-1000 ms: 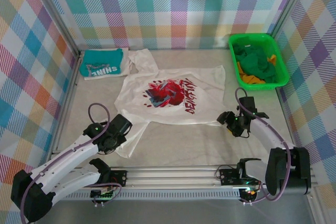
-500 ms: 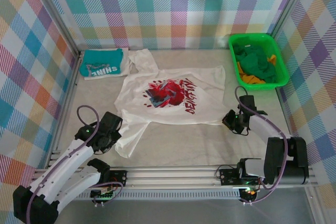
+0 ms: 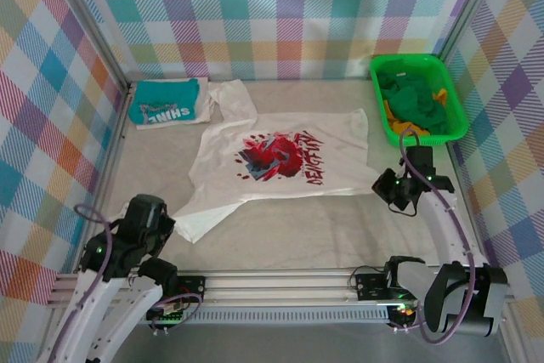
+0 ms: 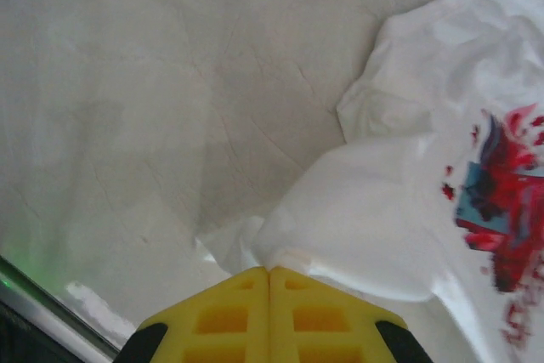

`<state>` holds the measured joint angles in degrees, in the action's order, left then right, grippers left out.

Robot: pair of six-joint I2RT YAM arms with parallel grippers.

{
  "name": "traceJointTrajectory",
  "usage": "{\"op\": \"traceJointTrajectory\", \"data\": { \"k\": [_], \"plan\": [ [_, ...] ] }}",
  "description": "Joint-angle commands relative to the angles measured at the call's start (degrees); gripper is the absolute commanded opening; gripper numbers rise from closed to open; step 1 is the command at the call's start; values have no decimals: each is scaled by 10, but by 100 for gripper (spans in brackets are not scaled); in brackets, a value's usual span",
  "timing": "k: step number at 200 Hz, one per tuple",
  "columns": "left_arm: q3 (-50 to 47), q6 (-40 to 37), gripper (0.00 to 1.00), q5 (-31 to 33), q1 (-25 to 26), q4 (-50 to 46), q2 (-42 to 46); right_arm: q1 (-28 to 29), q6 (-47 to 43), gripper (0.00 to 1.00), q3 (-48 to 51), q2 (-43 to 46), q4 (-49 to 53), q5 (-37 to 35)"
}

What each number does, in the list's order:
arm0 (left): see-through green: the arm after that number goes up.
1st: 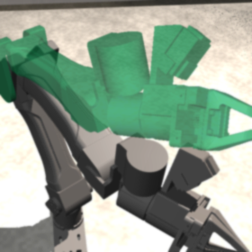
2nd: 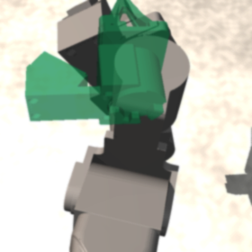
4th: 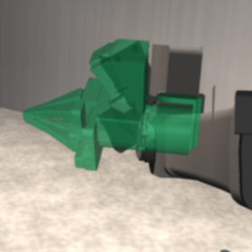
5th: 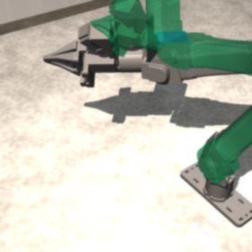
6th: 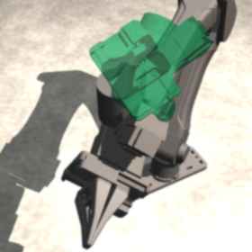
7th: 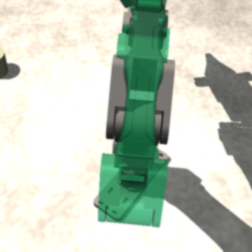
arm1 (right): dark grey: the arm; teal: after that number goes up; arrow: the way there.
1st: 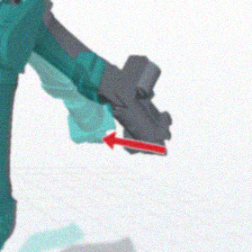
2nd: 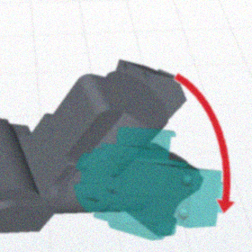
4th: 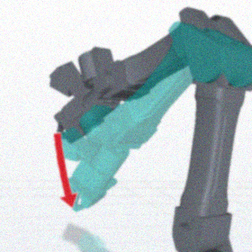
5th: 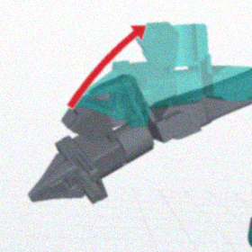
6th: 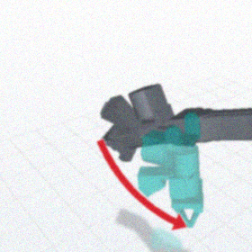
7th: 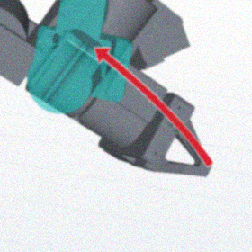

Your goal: Fold and stack the t-shirts

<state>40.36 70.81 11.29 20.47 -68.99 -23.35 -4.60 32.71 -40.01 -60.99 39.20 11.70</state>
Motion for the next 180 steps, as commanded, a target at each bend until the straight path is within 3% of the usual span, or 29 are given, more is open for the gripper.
{"op": "traceJointTrajectory", "data": {
  "k": [1,26,45,85,112,180],
  "plan": [
    [-52,70,0,-70,-5,-41,53,-5,-23,0,21,-16,18,37],
    [-87,58,0,-135,-4,30,64,-3,-38,0,18,-45,-6,72],
    [-50,22,0,-157,-2,56,23,15,-55,0,7,-48,1,63],
    [78,-28,0,-154,-1,113,-70,27,-69,0,-44,-14,45,42],
    [203,-91,0,-129,4,84,-154,27,-65,0,-87,-9,80,12],
    [309,-196,0,-84,1,147,-339,27,-84,0,-182,-138,60,-16]
  ]
}}
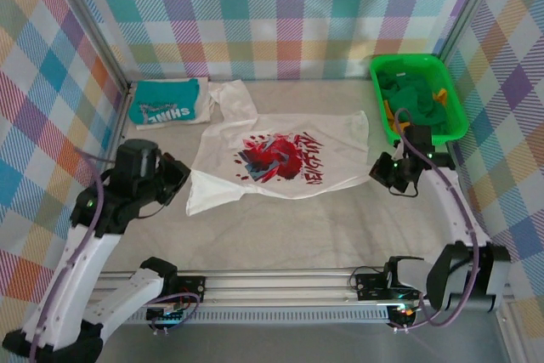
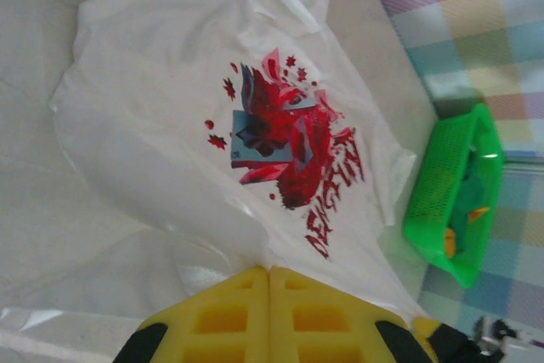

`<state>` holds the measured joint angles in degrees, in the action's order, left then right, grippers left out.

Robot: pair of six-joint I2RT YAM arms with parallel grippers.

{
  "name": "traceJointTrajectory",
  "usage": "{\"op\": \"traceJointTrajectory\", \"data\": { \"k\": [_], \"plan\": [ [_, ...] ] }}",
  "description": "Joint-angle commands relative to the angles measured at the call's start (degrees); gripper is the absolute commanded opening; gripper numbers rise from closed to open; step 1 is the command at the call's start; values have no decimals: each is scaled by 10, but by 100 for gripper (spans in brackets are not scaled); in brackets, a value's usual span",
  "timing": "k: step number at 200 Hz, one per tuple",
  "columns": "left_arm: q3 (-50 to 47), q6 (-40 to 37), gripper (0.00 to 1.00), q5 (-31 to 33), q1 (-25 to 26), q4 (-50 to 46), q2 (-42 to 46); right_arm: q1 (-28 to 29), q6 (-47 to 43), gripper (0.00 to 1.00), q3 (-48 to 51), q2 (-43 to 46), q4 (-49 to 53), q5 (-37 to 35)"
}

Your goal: Fold and stack the t-shirts

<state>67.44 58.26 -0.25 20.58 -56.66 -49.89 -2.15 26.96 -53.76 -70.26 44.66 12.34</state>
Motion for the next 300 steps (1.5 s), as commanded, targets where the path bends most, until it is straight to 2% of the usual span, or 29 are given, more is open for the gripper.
{"op": "traceJointTrajectory", "data": {
  "k": [1,21,56,96,120,153,243,278,300],
  "plan": [
    [40,-73,0,34,0,24,-77,2,-27,0,-46,-48,6,-24],
    [99,-125,0,69,-5,27,-137,2,-40,0,-86,-86,21,-52],
    [217,-209,0,113,-15,12,-254,6,-60,0,-149,-153,46,-47],
    [271,-266,0,105,-42,19,-355,11,-64,0,-184,-216,51,-60],
    [277,-281,0,103,-55,22,-377,16,-67,0,-191,-238,55,-63],
    [255,-278,0,112,-55,14,-326,16,-60,0,-164,-174,60,-57],
    [96,-195,0,115,-55,-122,-46,16,-31,0,7,54,129,-14],
    [87,-188,0,70,-53,-131,-20,17,-34,0,10,89,146,-6],
    [90,-194,0,98,-50,-119,-20,16,-36,0,2,77,135,-14]
  ]
}}
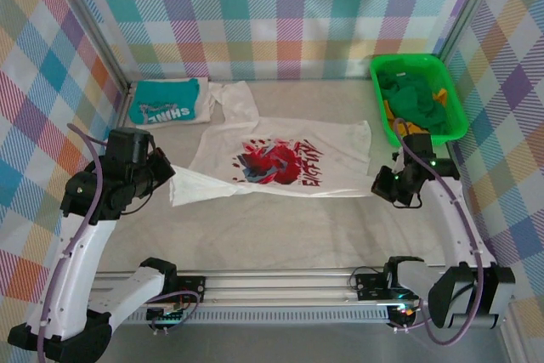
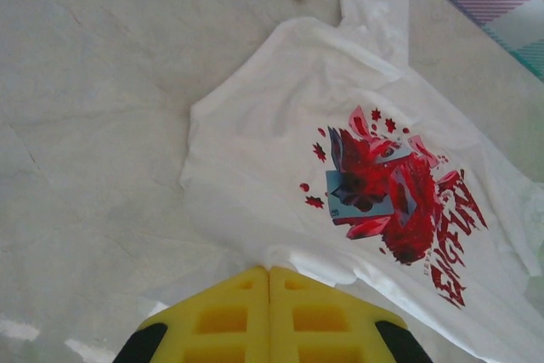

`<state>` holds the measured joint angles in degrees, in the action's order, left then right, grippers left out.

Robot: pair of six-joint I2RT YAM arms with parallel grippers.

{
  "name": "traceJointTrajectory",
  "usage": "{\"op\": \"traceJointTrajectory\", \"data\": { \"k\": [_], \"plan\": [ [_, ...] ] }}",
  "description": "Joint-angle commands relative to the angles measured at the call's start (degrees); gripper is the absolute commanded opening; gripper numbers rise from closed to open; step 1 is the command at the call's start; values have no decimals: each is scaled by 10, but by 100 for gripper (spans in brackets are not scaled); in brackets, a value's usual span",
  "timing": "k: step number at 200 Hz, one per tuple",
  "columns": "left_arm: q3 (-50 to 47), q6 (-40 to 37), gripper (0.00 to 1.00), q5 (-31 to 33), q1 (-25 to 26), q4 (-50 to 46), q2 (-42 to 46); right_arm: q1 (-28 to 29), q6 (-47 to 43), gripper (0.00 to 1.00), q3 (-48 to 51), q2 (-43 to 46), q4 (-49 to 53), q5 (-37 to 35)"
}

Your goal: Fold and stack the t-shirts

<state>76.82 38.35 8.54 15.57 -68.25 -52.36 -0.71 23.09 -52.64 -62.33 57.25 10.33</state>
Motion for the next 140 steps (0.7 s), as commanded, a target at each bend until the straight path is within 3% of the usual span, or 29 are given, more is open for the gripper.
{"op": "traceJointTrajectory", "data": {
  "k": [1,65,140],
  "plan": [
    [-3,5,0,12,0,-2,4,2,3,0,-10,-3,8,6],
    [65,-60,0,8,-1,79,-192,3,3,0,-58,-141,-66,-14],
    [215,-147,0,30,-14,56,-391,2,-12,0,-155,-287,-72,-29]
  ]
}}
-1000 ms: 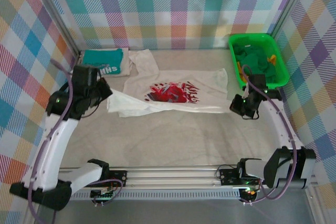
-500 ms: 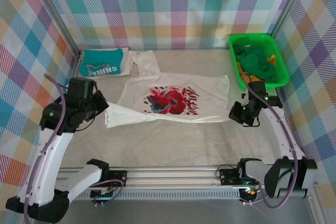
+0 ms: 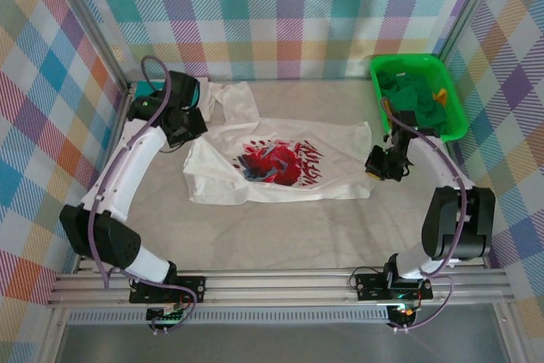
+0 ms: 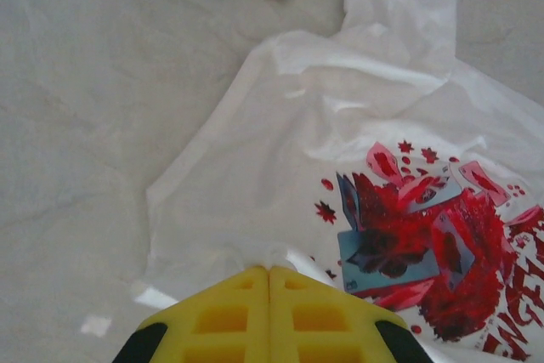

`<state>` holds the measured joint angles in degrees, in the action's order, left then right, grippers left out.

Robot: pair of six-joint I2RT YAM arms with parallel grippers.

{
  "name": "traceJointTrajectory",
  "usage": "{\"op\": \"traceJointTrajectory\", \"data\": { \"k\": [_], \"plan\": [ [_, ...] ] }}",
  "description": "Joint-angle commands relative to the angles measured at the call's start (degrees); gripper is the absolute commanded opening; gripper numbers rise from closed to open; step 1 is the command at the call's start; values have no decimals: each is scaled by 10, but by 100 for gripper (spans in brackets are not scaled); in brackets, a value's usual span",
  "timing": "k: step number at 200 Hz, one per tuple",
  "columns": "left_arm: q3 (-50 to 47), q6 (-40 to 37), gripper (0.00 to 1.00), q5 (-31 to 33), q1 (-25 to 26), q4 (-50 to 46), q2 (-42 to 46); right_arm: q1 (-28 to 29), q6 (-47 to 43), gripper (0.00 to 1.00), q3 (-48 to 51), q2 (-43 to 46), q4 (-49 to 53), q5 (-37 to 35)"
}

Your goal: Fold and stack the t-shirts

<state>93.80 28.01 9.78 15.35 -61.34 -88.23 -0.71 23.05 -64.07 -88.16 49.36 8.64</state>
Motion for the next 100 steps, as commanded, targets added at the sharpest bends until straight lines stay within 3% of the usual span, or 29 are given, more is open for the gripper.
{"op": "traceJointTrajectory", "data": {
  "k": [1,52,100],
  "plan": [
    [46,-44,0,17,-12,-14,-35,3,-13,0,-42,-31,7,-12],
    [147,-83,0,32,-14,-52,-127,3,-23,1,-91,-92,13,-9],
    [183,-94,0,25,-14,-57,-190,5,-22,2,-111,-126,-4,-4]
  ]
}}
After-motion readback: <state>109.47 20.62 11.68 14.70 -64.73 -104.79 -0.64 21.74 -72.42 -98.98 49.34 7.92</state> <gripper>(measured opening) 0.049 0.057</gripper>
